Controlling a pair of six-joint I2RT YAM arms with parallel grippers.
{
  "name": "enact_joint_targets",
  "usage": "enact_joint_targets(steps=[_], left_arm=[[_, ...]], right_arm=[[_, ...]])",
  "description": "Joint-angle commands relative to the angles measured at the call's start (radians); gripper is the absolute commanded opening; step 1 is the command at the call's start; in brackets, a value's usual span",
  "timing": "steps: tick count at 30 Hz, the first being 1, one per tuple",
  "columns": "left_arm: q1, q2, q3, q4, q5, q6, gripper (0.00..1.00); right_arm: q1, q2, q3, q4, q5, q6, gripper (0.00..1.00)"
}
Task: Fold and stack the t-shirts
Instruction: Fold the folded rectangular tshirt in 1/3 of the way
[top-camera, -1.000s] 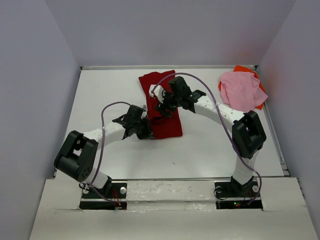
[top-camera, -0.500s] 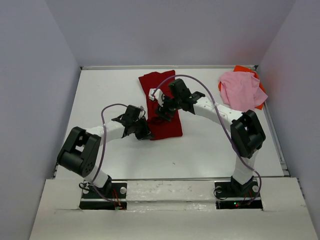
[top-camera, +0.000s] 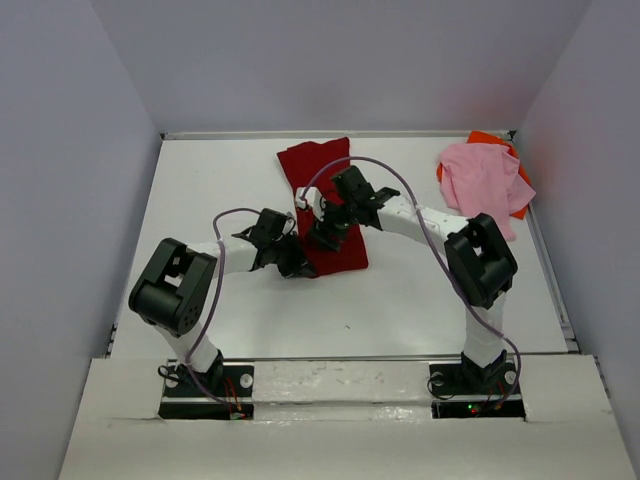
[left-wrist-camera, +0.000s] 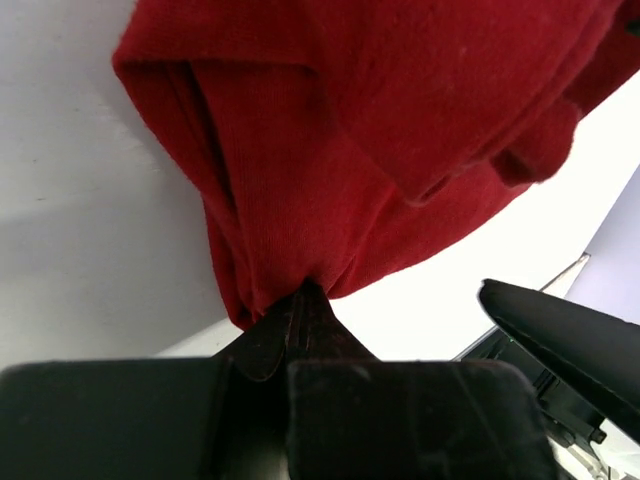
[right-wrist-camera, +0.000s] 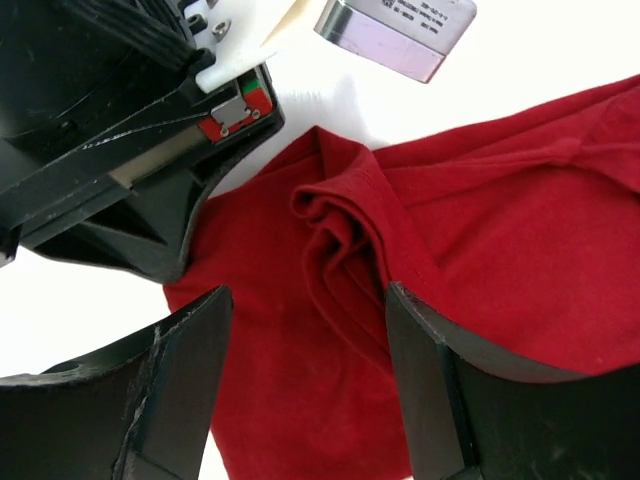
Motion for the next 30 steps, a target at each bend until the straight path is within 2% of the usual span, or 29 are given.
enact_joint_targets(steps=[1,7,9,10,12,13,14,22,30], left_arm=[[0.000,0.023,0.002,-0.028,-0.072,0.005,0.00],[0.001,-0.008,-0.022,-0.041,-0.069,0.003,0.00],[0.001,-0.023,-0.034,-0.045,-0.072,0.003,0.00],[0.004,-0.028,-0.039,-0.048,-0.070,0.003,0.00],[0.006,-0.037,-0.048,-0.051,-0.067,0.005,0.00],[0.006,-0.048,-0.053,-0.057,-0.066,0.003,0.00],[0.006,-0.055,-0.056,-0.059,-0.066,0.005,0.00],[0.015,-0.066,-0.058,-0.082,-0.067,0.009,0.00],[0.015,-0.046,-0.041,-0.082,-0.060,0.017,0.00]], right_arm=[[0.003,0.027,0.062,0.019,-0.034,-0.002,0.68],[-0.006,0.085,0.124,0.020,-0.021,-0.008,0.67],[-0.006,0.119,0.159,0.020,-0.005,-0.003,0.60],[-0.006,0.131,0.171,0.020,0.000,0.003,0.54],[-0.006,0.166,0.190,0.022,0.012,0.007,0.29],[-0.006,0.180,0.214,0.022,0.023,0.033,0.11],[-0.006,0.191,0.226,0.022,0.017,0.046,0.04],[-0.034,0.179,0.268,0.025,0.014,0.076,0.02],[-0.055,0.241,0.409,0.027,0.006,0.099,0.01]])
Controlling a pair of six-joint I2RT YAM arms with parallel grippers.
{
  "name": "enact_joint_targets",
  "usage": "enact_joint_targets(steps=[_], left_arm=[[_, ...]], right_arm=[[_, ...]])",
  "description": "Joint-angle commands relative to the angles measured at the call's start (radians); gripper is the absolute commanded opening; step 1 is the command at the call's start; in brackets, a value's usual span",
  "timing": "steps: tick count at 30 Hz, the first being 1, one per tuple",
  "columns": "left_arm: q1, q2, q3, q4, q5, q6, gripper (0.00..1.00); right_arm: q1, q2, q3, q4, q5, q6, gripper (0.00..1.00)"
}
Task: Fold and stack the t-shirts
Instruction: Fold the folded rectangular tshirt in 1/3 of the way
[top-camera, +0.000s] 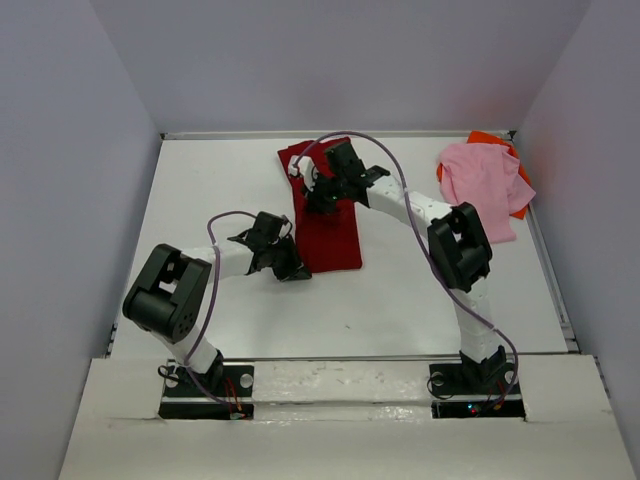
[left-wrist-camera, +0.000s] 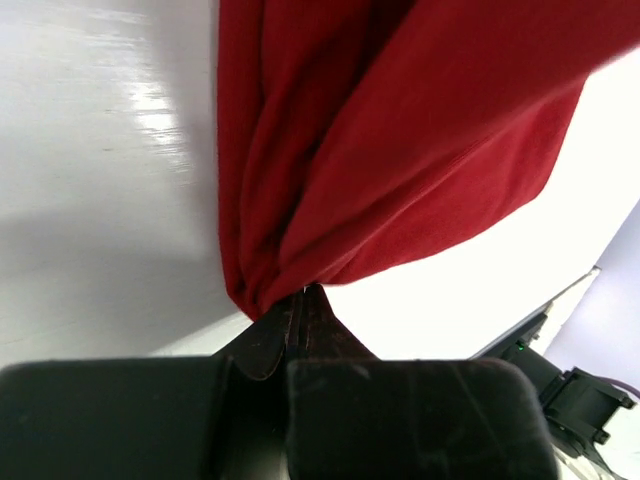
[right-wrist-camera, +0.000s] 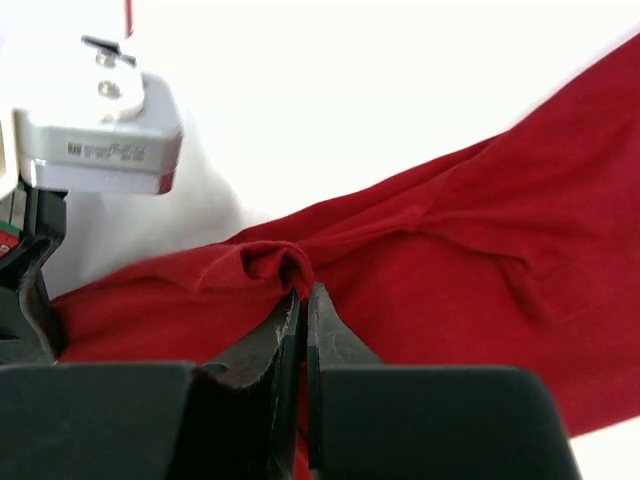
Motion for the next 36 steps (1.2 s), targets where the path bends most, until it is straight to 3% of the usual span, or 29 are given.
enact_joint_targets(steps=[1,11,13,15,18,28,32,35,36], left_arm=[[0.008,0.006,0.000,-0.063,-0.023,0.027,0.00],[0.008,-0.002,-0.003,-0.072,-0.023,0.030,0.00],[0.008,-0.006,-0.003,-0.075,-0.026,0.031,0.00],[0.008,-0.008,-0.003,-0.077,-0.022,0.031,0.00],[0.008,-0.015,0.000,-0.085,-0.022,0.033,0.00],[0.008,-0.080,0.011,-0.120,-0.014,0.036,0.00],[0.002,-0.143,0.043,-0.172,-0.031,0.085,0.00],[0.005,-0.160,0.123,-0.241,-0.072,0.161,0.00],[0.008,-0.160,0.172,-0.256,-0.091,0.175,0.00]], right_arm=[[-0.013,0.049,0.112,0.028,-0.013,0.027,0.01],[-0.013,0.217,0.202,0.056,-0.096,0.125,0.07],[-0.013,0.221,0.209,0.067,-0.053,0.114,0.44],[-0.013,0.193,0.157,0.148,0.009,0.114,0.67],[-0.013,0.129,0.095,0.237,0.056,0.122,0.78],[-0.013,0.017,0.117,0.145,0.137,0.102,0.78],[-0.032,-0.035,0.152,0.078,0.159,0.186,0.77],[-0.033,-0.029,0.228,-0.057,0.195,0.315,0.57],[-0.033,-0.021,0.256,-0.105,0.214,0.346,0.40]])
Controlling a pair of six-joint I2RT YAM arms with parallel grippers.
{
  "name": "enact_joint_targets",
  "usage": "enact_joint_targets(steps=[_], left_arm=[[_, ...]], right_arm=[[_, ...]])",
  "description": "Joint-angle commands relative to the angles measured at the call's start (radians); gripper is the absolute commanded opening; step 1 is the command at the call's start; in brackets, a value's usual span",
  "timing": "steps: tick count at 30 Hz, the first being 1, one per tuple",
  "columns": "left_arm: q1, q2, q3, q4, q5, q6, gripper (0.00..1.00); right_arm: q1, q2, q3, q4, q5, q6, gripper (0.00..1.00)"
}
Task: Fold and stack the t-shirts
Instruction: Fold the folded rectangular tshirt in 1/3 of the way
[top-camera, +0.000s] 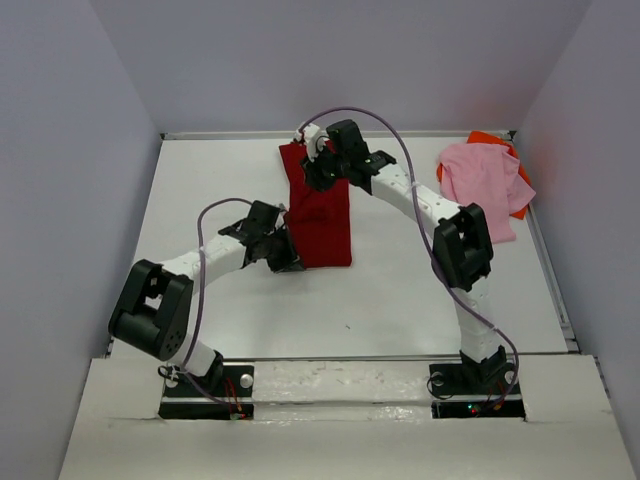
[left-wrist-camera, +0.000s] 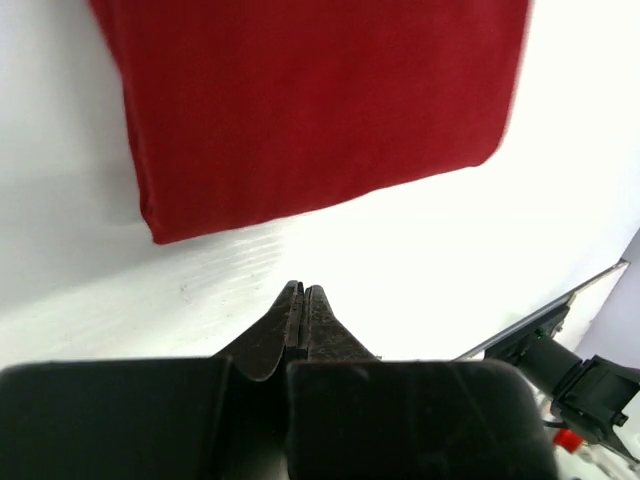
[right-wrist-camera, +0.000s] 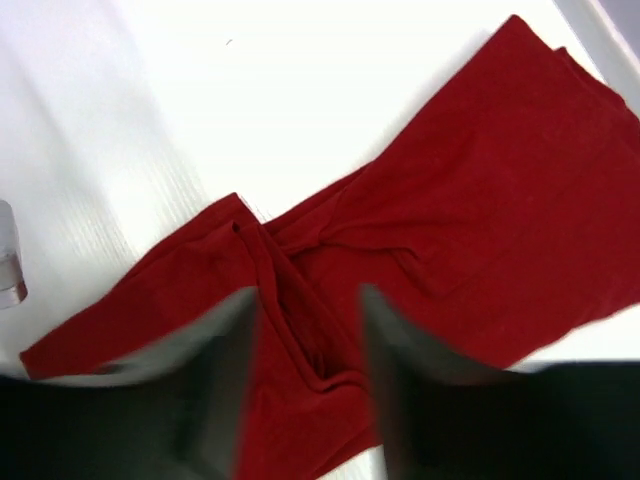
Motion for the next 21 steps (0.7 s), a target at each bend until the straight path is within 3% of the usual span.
enact_joint_targets(steps=[1,2,7,10,14,21], left_arm=[[0.011,-0.044,0.148,-0.085,-0.050,0.110,0.00],[0.022,-0.041,0.165,-0.088,-0.043,0.118,0.00],[0.112,0.018,0.278,-0.039,0.060,0.155,0.00],[0.146,0.093,0.349,-0.034,0.095,0.176,0.02],[0.174,0.176,0.401,0.005,0.144,0.179,0.03],[0.175,0.280,0.478,0.038,0.190,0.195,0.03]], right_arm=[[-0.009,-0.019,0.135,-0.212,0.074,0.174,0.21],[-0.009,-0.003,0.161,-0.312,0.096,0.250,0.00],[-0.009,0.067,0.228,-0.587,0.171,0.466,0.00],[-0.030,-0.043,0.002,-0.464,0.055,0.608,0.00],[-0.076,-0.097,-0.151,-0.388,-0.070,0.742,0.00],[-0.110,-0.056,-0.139,-0.339,-0.124,0.760,0.00]])
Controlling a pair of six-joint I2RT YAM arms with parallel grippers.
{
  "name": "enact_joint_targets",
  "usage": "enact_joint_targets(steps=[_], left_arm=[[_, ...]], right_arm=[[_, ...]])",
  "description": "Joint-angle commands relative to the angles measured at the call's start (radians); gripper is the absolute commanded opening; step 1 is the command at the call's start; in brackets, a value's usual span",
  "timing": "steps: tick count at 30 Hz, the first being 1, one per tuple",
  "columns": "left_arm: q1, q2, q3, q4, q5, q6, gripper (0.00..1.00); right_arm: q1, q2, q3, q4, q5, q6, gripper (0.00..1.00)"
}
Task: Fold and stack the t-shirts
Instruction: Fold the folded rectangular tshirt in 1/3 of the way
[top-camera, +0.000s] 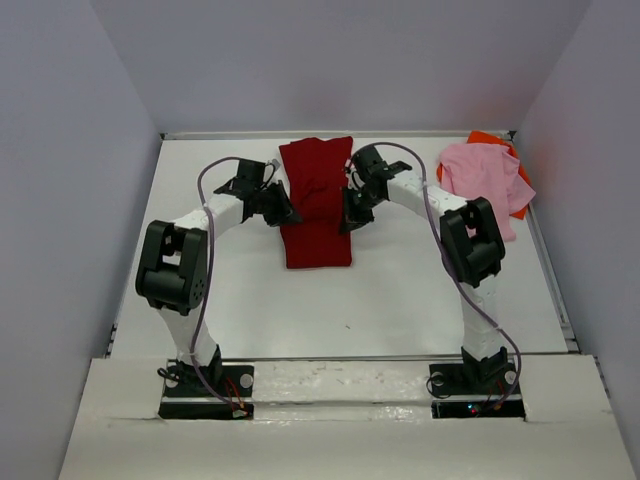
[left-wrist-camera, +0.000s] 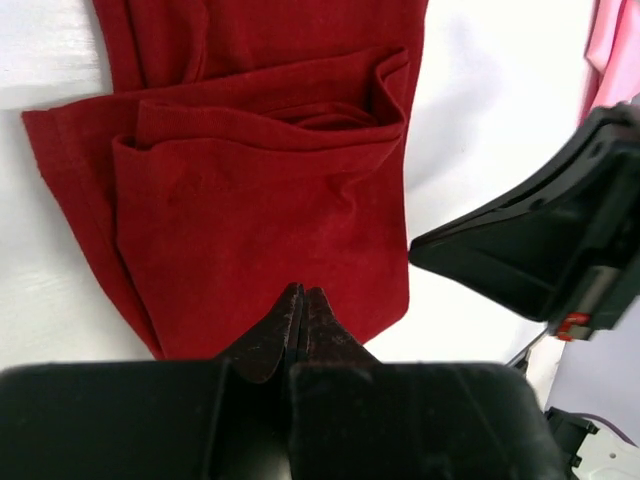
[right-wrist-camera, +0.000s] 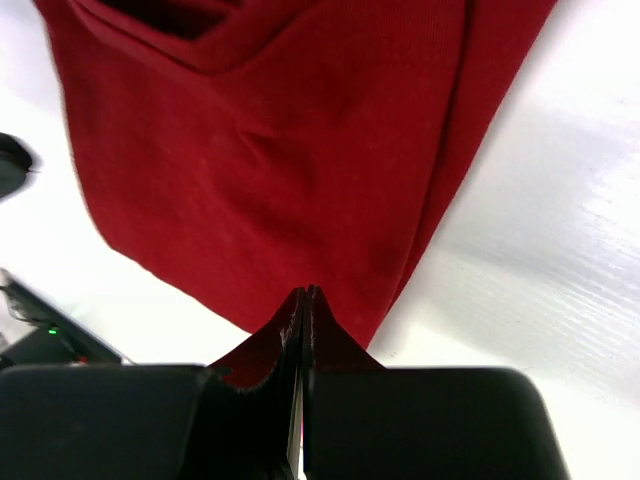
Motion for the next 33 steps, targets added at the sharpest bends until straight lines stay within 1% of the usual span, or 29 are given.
enact_joint_targets(steps=[1,9,13,16,19,21,24,25,27,30,33], left_arm=[[0.001,0.023,0.072,0.036,0.068,0.034,0.03],[0.001,0.074,0.109,0.034,0.070,0.048,0.03],[0.001,0.092,0.103,0.050,0.058,0.051,0.03],[0.001,0.117,0.098,0.063,0.044,0.051,0.03],[0.001,0.152,0.110,0.062,0.007,0.045,0.02],[0.000,0.155,0.113,0.067,0.001,0.047,0.02],[0.001,0.175,0.135,0.067,-0.011,0.045,0.02],[0.003,0.186,0.146,0.060,-0.019,0.045,0.02],[0.004,0.195,0.152,0.056,-0.028,0.047,0.02],[0.009,0.211,0.155,0.047,-0.040,0.050,0.02],[0.016,0.218,0.146,0.044,-0.062,0.050,0.02]], right_arm=[[-0.010,-0.024,0.069,0.063,-0.077,0.054,0.00],[-0.021,0.028,0.140,0.077,-0.158,0.098,0.00],[-0.021,0.060,0.122,0.146,-0.169,0.143,0.00],[-0.021,0.121,0.140,0.188,-0.163,0.155,0.00],[-0.021,0.226,0.242,0.186,-0.144,0.152,0.00],[-0.021,0.256,0.266,0.183,-0.141,0.154,0.00],[-0.021,0.315,0.391,0.140,-0.126,0.157,0.00],[-0.021,0.353,0.463,0.123,-0.120,0.158,0.00],[-0.021,0.376,0.508,0.093,-0.097,0.155,0.00],[-0.039,0.369,0.504,0.083,-0.049,0.148,0.00],[-0.065,0.330,0.439,0.080,-0.022,0.131,0.00]])
